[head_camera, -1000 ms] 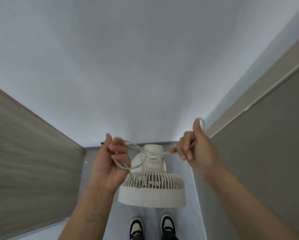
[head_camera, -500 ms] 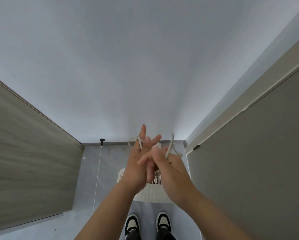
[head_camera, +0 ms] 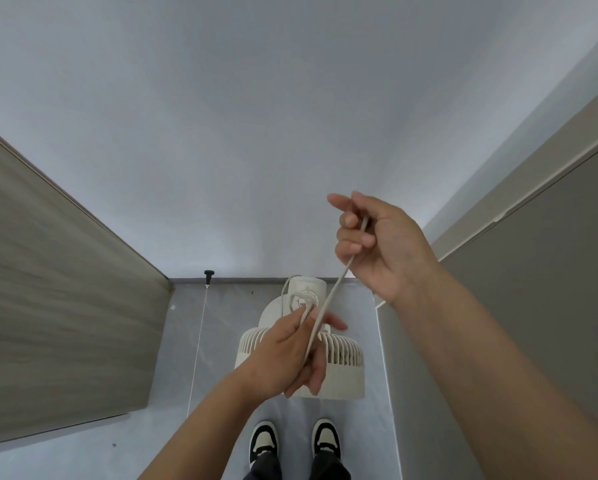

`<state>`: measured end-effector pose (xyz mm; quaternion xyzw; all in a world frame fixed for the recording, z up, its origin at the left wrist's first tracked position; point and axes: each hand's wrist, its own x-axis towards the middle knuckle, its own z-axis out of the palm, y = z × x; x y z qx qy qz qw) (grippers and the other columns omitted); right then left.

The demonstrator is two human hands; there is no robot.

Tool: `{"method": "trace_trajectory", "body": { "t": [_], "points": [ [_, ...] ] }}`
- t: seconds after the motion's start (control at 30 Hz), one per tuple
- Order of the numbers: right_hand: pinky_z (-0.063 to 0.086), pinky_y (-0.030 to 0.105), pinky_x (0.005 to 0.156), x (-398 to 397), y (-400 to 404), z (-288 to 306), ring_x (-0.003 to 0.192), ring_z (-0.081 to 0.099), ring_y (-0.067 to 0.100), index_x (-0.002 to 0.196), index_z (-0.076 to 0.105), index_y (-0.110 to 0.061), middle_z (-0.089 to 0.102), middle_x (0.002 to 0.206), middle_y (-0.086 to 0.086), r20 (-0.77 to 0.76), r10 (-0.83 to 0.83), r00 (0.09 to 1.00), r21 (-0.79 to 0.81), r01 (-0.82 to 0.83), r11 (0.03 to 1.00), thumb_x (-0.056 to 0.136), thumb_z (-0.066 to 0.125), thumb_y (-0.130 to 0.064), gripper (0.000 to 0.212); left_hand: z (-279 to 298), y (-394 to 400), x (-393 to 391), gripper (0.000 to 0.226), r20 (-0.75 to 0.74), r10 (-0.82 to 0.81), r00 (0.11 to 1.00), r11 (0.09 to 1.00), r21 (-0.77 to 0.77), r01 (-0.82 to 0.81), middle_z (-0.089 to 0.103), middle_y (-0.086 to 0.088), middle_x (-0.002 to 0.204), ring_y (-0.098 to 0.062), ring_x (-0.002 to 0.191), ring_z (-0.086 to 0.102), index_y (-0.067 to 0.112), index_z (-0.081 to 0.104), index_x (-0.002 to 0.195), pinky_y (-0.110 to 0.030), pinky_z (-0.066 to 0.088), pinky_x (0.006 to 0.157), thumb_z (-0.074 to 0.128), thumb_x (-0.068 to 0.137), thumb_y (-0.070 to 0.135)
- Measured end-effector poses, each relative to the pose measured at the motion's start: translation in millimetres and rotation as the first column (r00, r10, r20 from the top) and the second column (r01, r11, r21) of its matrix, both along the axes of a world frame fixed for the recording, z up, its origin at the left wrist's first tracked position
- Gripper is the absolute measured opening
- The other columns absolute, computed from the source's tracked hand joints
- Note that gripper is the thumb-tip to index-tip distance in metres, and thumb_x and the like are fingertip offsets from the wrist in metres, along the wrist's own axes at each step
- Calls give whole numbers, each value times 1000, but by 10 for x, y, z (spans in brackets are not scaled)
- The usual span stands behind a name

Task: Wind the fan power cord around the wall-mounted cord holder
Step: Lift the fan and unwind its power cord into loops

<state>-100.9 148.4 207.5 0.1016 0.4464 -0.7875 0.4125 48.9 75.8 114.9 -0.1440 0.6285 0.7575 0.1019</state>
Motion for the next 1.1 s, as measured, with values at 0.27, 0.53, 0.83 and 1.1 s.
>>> {"method": "trace_trajectory", "body": {
  "t": [0.27,0.53,0.83,1.1],
  "points": [
    [20,14,28,-521,55,-294,24,22,10,78,47,-7,35,38,-1,349,-170,921,-11,186,983,100,34,-23,30,-92,-55,168,66,-51,-23,998,788,614,50,31,5,32,-7,27,24,14,43,51,-18,37,43,41,86,70],
    [25,15,30,-122,296,-1223,25,22,9,77,51,-9,33,41,-2,211,-415,885,341,332,880,103,25,-32,44,-174,-311,142,45,53,319,946,266,953,-143,54,-4,47,-6,32,35,8,51,61,-27,57,60,46,100,29],
    [54,43,67,991,374,-1306,42,39,19,84,58,-4,35,48,5,-118,-301,946,226,320,920,101,37,-31,38,-345,-355,-152,49,414,698,584,304,567,-765,67,-13,118,-24,108,66,8,59,115,-53,53,83,32,99,46],
    [49,26,75,1100,366,-937,67,59,13,90,71,-5,61,62,0,-568,94,818,222,42,974,93,46,-37,40,-128,-137,-98,63,212,488,847,859,59,-509,68,0,123,-14,116,62,24,66,119,-44,46,101,38,82,66]
  ]
}}
